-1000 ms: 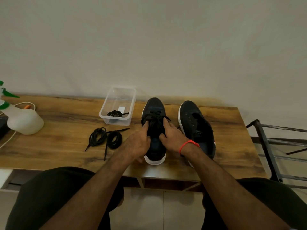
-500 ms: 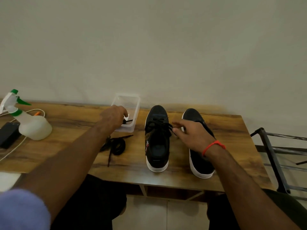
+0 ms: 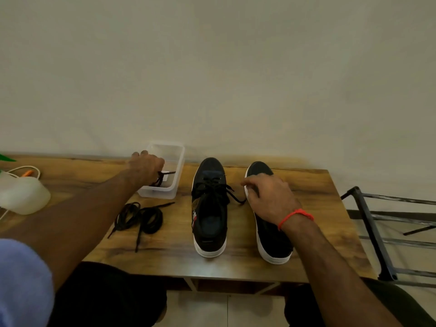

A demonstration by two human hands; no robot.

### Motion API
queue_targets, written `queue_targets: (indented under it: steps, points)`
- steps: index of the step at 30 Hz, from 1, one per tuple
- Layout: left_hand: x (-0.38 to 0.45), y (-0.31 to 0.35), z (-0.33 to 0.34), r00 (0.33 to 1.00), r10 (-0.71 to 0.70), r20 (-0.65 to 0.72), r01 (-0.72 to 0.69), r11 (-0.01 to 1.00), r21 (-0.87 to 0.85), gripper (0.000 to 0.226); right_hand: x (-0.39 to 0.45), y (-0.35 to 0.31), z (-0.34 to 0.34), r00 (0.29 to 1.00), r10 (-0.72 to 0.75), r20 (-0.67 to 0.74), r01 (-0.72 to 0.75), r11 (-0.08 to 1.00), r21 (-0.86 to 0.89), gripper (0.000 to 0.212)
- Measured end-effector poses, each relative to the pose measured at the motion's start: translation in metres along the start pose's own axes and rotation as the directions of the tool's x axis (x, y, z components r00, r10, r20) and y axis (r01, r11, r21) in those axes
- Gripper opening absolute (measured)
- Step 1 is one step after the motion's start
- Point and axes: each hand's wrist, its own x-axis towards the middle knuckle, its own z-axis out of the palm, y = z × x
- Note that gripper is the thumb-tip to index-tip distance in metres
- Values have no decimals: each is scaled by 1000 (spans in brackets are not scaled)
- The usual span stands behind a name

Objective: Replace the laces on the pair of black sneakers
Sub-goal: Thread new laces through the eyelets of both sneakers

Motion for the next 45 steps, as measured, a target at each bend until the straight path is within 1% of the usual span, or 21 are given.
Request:
queue_targets:
  steps: [2, 4, 5, 8, 10, 12, 13, 14, 15, 16, 19, 22, 26, 28, 30, 32, 35, 39, 40, 43, 45]
  points:
    - [-6, -5, -8, 997, -44, -69, 27, 972, -235, 10, -3, 6, -10, 996, 85, 32, -80, 988, -131, 56]
    - [-16, -6, -20, 983, -106, -149, 12, 849, -527, 11, -5, 17, -18, 972, 210, 109, -192, 969, -152, 74]
    - [-24, -4, -29, 968, -144, -207, -19, 775, -632, 10, -4, 24, -18, 951, 270, 149, -251, 959, -133, 81]
    - [-51, 16, -59, 885, -243, -397, -192, 587, -786, 10, -2, 41, -15, 905, 363, 222, -371, 928, -5, 92]
    - [-72, 44, -76, 867, -289, -407, -308, 332, -892, 11, -4, 44, -10, 898, 368, 242, -390, 920, 47, 92]
    - [-91, 81, -82, 909, -265, -323, -320, 57, -946, 12, -8, 44, -4, 899, 370, 235, -390, 919, 47, 89]
    - [-98, 99, -79, 934, -220, -282, -297, -36, -954, 14, -9, 43, -2, 903, 368, 222, -385, 922, 35, 88]
    - [-103, 116, -72, 956, -153, -252, -266, -80, -961, 18, -11, 42, 1, 908, 366, 205, -376, 926, 14, 86]
    - [-108, 130, -64, 970, -72, -234, -239, -67, -969, 21, -12, 41, 2, 913, 361, 191, -367, 930, -4, 85]
    - [-113, 142, -56, 973, 14, -230, -230, -6, -973, 22, -13, 40, 3, 916, 356, 183, -360, 933, -15, 84]
    - [-125, 163, -35, 936, 179, -303, -340, 240, -909, 19, -15, 41, 6, 922, 335, 193, -337, 941, -22, 84]
    - [-132, 167, -25, 917, 174, -359, -399, 422, -814, 23, -16, 41, 9, 927, 299, 228, -306, 952, -1, 87]
    - [-138, 158, -16, 945, 81, -318, -308, 549, -777, 22, -18, 33, 15, 937, 244, 250, -250, 968, -7, 94]
    - [-139, 147, -13, 949, 43, -311, -280, 568, -774, 20, -21, 28, 21, 952, 187, 242, -196, 981, 15, 92]
    - [-140, 138, -10, 943, 11, -334, -285, 549, -786, 22, -24, 22, 28, 963, 150, 225, -160, 987, 25, 77]
    - [-142, 136, -8, 950, 12, -312, -279, 484, -830, 25, -27, 17, 36, 970, 136, 202, -135, 991, -18, 64]
    - [-146, 149, -4, 983, 79, -168, -186, 393, -901, 34, -30, 8, 47, 975, 143, 173, -117, 981, -153, 53]
    - [-150, 170, -9, 976, 216, -5, -44, 180, -983, 60, -33, 4, 53, 974, 154, 169, -109, 962, -249, 56]
    - [-149, 173, -10, 978, 208, 0, -38, 174, -984, 64, -33, 4, 54, 977, 156, 145, -113, 957, -266, 55]
    - [-142, 182, -8, 994, 68, -90, -108, 322, -941, 74, -32, 3, 59, 990, 142, 4, -134, 943, -303, 46]
    - [-137, 186, -7, 992, 12, -129, -124, 374, -919, 75, -30, 0, 62, 993, 88, -84, -109, 948, -298, 38]
